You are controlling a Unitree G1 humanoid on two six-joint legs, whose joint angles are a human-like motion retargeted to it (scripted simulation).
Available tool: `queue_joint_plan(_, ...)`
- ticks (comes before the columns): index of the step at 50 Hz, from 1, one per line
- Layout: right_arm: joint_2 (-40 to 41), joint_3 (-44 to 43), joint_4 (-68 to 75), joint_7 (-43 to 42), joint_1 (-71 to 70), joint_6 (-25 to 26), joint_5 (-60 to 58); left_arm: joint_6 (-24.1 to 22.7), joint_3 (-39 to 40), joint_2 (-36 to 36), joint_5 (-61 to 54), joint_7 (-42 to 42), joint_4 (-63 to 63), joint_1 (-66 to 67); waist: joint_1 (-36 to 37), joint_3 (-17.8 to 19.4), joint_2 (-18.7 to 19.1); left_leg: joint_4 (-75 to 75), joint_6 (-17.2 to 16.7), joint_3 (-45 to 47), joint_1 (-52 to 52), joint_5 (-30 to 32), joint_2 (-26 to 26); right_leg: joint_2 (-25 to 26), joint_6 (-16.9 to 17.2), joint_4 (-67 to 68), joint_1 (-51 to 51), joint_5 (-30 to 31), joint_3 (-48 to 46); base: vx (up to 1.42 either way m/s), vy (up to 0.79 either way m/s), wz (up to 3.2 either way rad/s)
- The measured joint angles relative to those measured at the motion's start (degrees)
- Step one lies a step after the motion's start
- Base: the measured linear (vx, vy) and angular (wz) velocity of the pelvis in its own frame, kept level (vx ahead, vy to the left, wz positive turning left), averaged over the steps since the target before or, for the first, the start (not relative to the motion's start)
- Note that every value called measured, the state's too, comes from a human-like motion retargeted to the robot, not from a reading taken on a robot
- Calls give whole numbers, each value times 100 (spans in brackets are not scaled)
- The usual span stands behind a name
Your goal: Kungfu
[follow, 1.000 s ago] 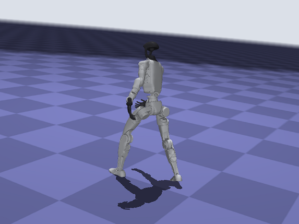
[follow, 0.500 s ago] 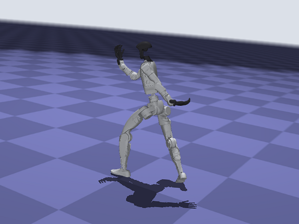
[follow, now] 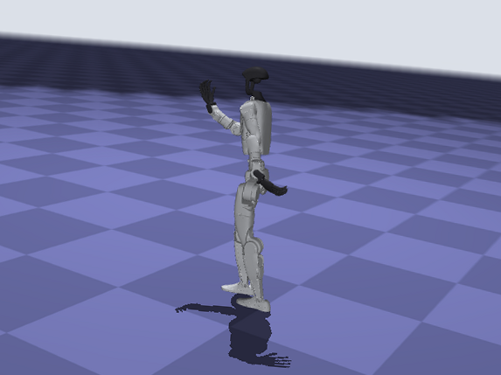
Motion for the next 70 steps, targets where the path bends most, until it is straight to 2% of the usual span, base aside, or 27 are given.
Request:
queue_joint_plan(1,-6,19,18,-5,30,-8,-55,-8,-26,5,-3,-15,14,9,-92,36,-55,84,26,-40,175,-126,-108,-168,-14,-352,170,568,-75,44,-34,62)
queue_joint_plan(2,-2,28,38,-19,64,-16,-109,-18,-43,13,10,-33,22,23,-127,50,-81,196,41,-46,318,-253,-167,-226,-112,-528,317,818,-122,46,-40,23)
queue_joint_plan(3,21,18,61,-52,107,-23,-160,-29,-40,28,55,-56,20,46,-49,21,-47,364,34,19,399,-384,-129,-61,-379,-352,417,434,-113,49,-45,-8)
queue_joint_plan(5,-28,-101,88,-102,306,-8,-192,11,-71,50,202,-23,-56,174,161,-179,-113,980,-95,4,300,-404,-232,-338,-399,-58,576,-9,-674,55,-46,-17)
queue_joint_plan(7,-115,-223,49,-65,540,9,-158,76,-182,-66,100,125,-76,262,416,-356,-237,1666,-267,467,46,218,-239,-381,-498,-200,824,-159,-715,54,-41,-8)
queue_joint_plan(10,-46,-224,15,-49,683,-4,-234,-36,-176,-383,-62,156,-35,330,63,-388,-409,3161,-567,1145,-597,1257,17,-573,-525,-467,1327,-337,-888,35,-32,86)
queue_joint_plan(11,-27,-212,19,-110,700,-23,-255,-82,-200,-478,-49,122,-45,382,36,-400,-473,3726,-518,1479,-891,1487,201,-616,-519,-577,1459,-356,-874,36,-40,68)
queue_joint_plan(13,-26,-161,25,-238,699,-80,-248,-143,-228,-635,32,102,-40,478,56,-445,-598,4639,-554,1908,-1479,1436,429,-644,-533,-774,1676,-411,-835,38,-47,5)
queue_joint_plan(15,-104,-106,21,-335,681,-104,-219,-130,-241,-729,136,125,-7,586,275,-528,-678,5012,-842,2059,-2012,1399,449,-560,-578,-917,1799,-487,-774,34,-45,-39)
queue_joint_plan(17,-197,-150,-9,-325,697,-105,-274,-56,-225,-784,163,190,53,712,519,-612,-714,4865,-1252,1975,-2487,1431,374,-425,-641,-1003,1883,-592,-794,48,-58,-38)
queue_joint_plan(19,-272,-205,-39,-276,695,-142,-381,13,-151,-846,91,259,127,836,707,-605,-737,4385,-1481,1806,-2873,1441,370,-252,-711,-1070,2008,-707,-749,36,-52,-23)
queue_joint_plan(25,-401,-326,-35,-336,617,-299,-679,200,128,-1013,12,465,432,1118,1408,-190,-670,1504,-1896,1157,-3139,1759,880,261,-781,-1108,2628,-1087,-383,46,-54,-58)
queue_joint_plan(28,-410,-359,40,-375,599,-249,-640,264,318,-1042,-63,761,662,1246,1699,-10,-609,203,-2086,1046,-3110,1537,1135,451,-745,-1180,3059,-1246,-223,63,-49,-58)
queue_joint_plan(32,-411,-378,202,-262,686,-126,-568,428,635,-1108,-572,1700,1106,1231,1667,53,-719,-182,-2131,1933,-3239,1041,1089,209,-277,-1178,3433,-1338,-472,71,-36,6)
queue_joint_plan(35,-296,-453,446,-137,854,-105,-737,507,939,-1084,-1309,2727,1442,1031,1781,-142,-874,597,-1624,2141,-3465,916,1308,199,157,-1145,3460,-935,-486,88,-52,-41)
queue_joint_plan(37,-279,-571,691,-4,1184,-115,-1034,452,1019,-1000,-1770,3243,1565,844,1850,-235,-966,577,-1417,2140,-3299,1626,1203,77,623,-1070,3615,-423,-603,108,-31,-16)
queue_joint_plan(40,-266,-724,1266,277,1933,-265,-1679,340,1032,-796,-2129,3788,1709,373,1819,-500,-1202,1080,-1124,2154,-3338,1882,968,-212,1497,-799,3659,758,-848,100,-31,19)
queue_joint_plan(43,-83,-1115,2470,364,2518,-179,-2767,238,1096,-445,-2077,3924,1722,-765,1929,-602,-1056,1927,-1206,1663,-3626,1354,1543,467,1520,17,3151,2031,-1086,87,-79,1)
queue_joint_plan(45,-39,-1422,3705,386,2792,112,-3623,58,1075,-291,-2030,3911,1662,-1519,1944,-601,-882,2161,-1122,1511,-3367,903,1732,664,1520,766,2896,2621,-1499,86,-53,22)
queue_joint_plan(48,19,-1794,5759,250,3255,671,-5076,-441,665,-116,-2091,3963,1269,-2524,1667,-757,-723,2126,-833,1414,-2943,517,1536,265,1520,1517,2495,1918,-2124,81,-2,49)
queue_joint_plan(50,-58,-1846,7051,-348,3624,1169,-5942,-870,266,-33,-1922,3899,882,-3281,1452,-717,-699,1877,-666,1403,-2463,415,1221,-13,1520,1878,2169,1413,-2108,73,1,89)
queue_joint_plan(53,-112,-1969,8181,-1265,4574,1799,-6965,-1665,-29,-107,-1348,3694,-150,-4276,974,-530,-554,1322,-417,1123,-1633,381,714,-125,1520,1956,1633,700,-1794,63,-15,134)
queue_joint_plan(55,-28,-1947,8261,-1568,5476,2118,-7418,-2356,-61,-199,-993,3697,-830,-4980,658,-352,-526,937,-206,961,-1072,403,319,-355,1480,1875,1278,347,-1491,60,-32,118)
queue_joint_plan(57,100,-1907,8261,-1608,6321,2228,-7768,-2960,-364,-137,-1064,3886,-1543,-5654,348,-221,-411,737,-99,766,-664,329,187,-487,1179,1549,905,287,-1364,50,-45,90)
queue_joint_plan(62,204,-2060,8261,-1209,8201,1982,-8787,-4200,-1033,603,-1868,4309,-3504,-6984,-694,64,-224,639,84,376,101,-64,-95,-938,236,278,187,790,-948,35,-43,69)
queue_joint_plan(66,-8,-2244,8261,-962,9396,1946,-9307,-4830,-1530,1779,-2580,4946,-4787,-7906,-1605,395,-146,738,182,196,768,-510,-181,-1023,-224,-928,-56,991,-223,32,-49,35)
queue_joint_plan(70,-133,-2760,8261,-1336,10322,2379,-9275,-5161,-1834,2859,-2629,5700,-5574,-8671,-2321,611,-50,859,170,143,1381,-967,-89,-945,-212,-1617,-107,455,247,40,-56,7)
